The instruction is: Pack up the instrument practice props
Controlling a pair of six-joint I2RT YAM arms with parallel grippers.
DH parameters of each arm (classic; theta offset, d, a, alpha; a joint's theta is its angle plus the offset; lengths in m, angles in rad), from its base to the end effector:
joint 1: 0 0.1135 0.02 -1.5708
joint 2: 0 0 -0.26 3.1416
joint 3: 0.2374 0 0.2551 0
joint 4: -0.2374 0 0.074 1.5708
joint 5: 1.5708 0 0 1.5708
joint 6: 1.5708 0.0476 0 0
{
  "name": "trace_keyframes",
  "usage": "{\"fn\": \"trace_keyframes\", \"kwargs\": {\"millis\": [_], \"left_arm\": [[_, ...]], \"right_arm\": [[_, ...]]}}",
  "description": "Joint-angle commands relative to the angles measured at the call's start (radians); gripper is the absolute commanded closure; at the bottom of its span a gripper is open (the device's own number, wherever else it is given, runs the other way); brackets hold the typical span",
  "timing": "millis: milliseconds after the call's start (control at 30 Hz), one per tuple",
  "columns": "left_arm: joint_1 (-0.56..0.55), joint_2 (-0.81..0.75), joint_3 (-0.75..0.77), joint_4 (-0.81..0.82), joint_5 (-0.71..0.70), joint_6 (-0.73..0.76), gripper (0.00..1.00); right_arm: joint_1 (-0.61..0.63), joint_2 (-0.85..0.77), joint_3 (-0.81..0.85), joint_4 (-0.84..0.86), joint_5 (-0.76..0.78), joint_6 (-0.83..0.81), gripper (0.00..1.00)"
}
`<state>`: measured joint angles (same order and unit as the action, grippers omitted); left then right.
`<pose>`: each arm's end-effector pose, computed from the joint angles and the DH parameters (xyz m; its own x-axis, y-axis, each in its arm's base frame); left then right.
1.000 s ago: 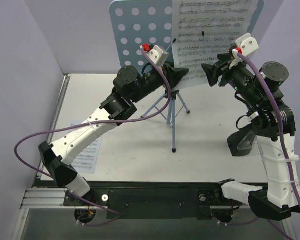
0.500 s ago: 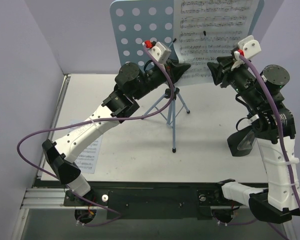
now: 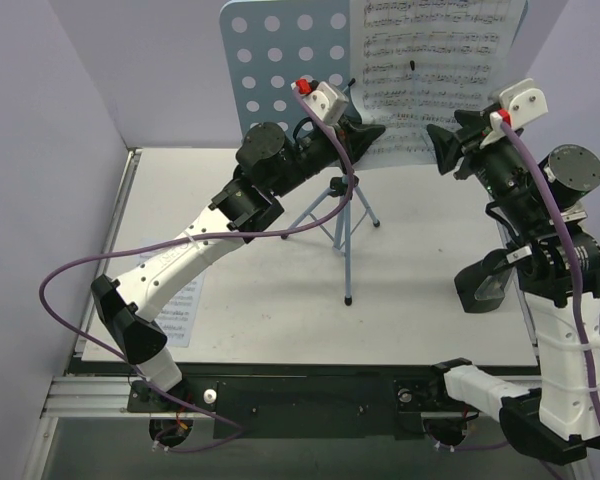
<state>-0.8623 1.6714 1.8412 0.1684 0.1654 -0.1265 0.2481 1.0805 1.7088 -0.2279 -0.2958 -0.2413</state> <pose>0.2507 -0.3046 0.5133 0.1069 -0.3160 -0.9427 0.8705 0.4879 -0.0648 0.1643 0.0559 0.5837 0.4852 -0.1129 -0.8671 -0.3905 0.8593 -0.3304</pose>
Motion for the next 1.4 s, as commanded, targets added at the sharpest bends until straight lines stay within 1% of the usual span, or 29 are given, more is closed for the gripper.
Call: {"fn": "trace_keyframes", "kwargs": {"millis": [0, 33, 100, 167, 333, 400, 533, 567, 600, 633, 700, 733, 767, 800, 833, 867, 900, 933, 1033, 1100, 1267, 1367], "left_arm": [[0.002, -0.001, 0.046, 0.023, -0.003, 0.013, 1.00], [0.002, -0.001, 0.047, 0.022, -0.003, 0.013, 1.00], [0.002, -0.001, 0.044, 0.023, -0.004, 0.016, 1.00], [0.002, -0.006, 0.041, 0.023, -0.001, 0.016, 1.00], [0.002, -0.007, 0.041, 0.022, 0.003, 0.016, 1.00], [0.002, -0.009, 0.041, 0.022, 0.003, 0.018, 1.00], [0.002, -0.009, 0.046, 0.022, 0.005, 0.021, 1.00], [0.000, -0.007, 0.044, 0.020, 0.008, 0.021, 1.00], [0.000, -0.009, 0.047, 0.020, 0.008, 0.021, 1.00], [0.000, -0.007, 0.047, 0.019, 0.008, 0.022, 1.00], [-0.001, -0.009, 0.047, 0.019, 0.008, 0.024, 1.00], [-0.001, -0.010, 0.047, 0.017, 0.008, 0.024, 1.00], [-0.001, -0.010, 0.046, 0.017, 0.008, 0.027, 1.00], [-0.003, -0.012, 0.049, 0.019, 0.008, 0.028, 1.00], [-0.003, -0.012, 0.049, 0.019, 0.013, 0.033, 1.00], [-0.003, -0.013, 0.053, 0.019, 0.013, 0.034, 1.00], [-0.003, -0.009, 0.056, 0.019, 0.016, 0.042, 1.00], [-0.003, -0.007, 0.061, 0.020, 0.017, 0.045, 1.00], [-0.003, 0.007, 0.070, 0.028, 0.022, 0.047, 1.00], [-0.003, 0.028, 0.102, 0.034, 0.023, 0.038, 1.00], [-0.006, 0.097, 0.191, 0.031, 0.032, 0.021, 1.00], [-0.006, 0.103, 0.228, 0.031, 0.022, 0.030, 1.00]], "right_arm": [[-0.004, 0.001, -0.001, 0.068, -0.061, 0.022, 0.45], [-0.004, 0.002, -0.005, 0.068, -0.092, 0.037, 0.34], [-0.004, 0.010, -0.006, 0.071, -0.135, 0.049, 0.29], [-0.004, 0.021, -0.003, 0.078, -0.137, 0.069, 0.29], [-0.004, 0.061, 0.023, 0.102, -0.074, 0.085, 0.32], [-0.004, 0.070, 0.028, 0.104, -0.072, 0.089, 0.34], [-0.004, 0.076, 0.020, 0.114, -0.089, 0.096, 0.42], [-0.004, 0.082, 0.020, 0.117, -0.091, 0.103, 0.46], [-0.003, 0.082, 0.020, 0.117, -0.091, 0.106, 0.47], [-0.004, 0.085, 0.021, 0.121, -0.089, 0.109, 0.51], [-0.004, 0.087, 0.022, 0.127, -0.091, 0.114, 0.60], [-0.004, 0.087, 0.023, 0.128, -0.092, 0.114, 0.67], [-0.004, 0.084, 0.023, 0.130, -0.091, 0.115, 0.70], [-0.004, 0.079, 0.026, 0.130, -0.082, 0.119, 0.78], [-0.004, 0.075, 0.026, 0.130, -0.074, 0.119, 0.81], [-0.004, 0.070, 0.028, 0.128, -0.062, 0.116, 0.89], [-0.004, 0.065, 0.028, 0.131, -0.042, 0.111, 0.93], [-0.004, 0.055, 0.029, 0.131, -0.031, 0.108, 1.00], [-0.004, 0.041, 0.023, 0.139, 0.009, 0.091, 1.00], [-0.006, 0.033, 0.017, 0.140, 0.014, 0.082, 1.00], [-0.006, 0.021, 0.006, 0.139, 0.009, 0.085, 1.00], [-0.006, 0.015, 0.002, 0.136, -0.012, 0.079, 1.00]]}}
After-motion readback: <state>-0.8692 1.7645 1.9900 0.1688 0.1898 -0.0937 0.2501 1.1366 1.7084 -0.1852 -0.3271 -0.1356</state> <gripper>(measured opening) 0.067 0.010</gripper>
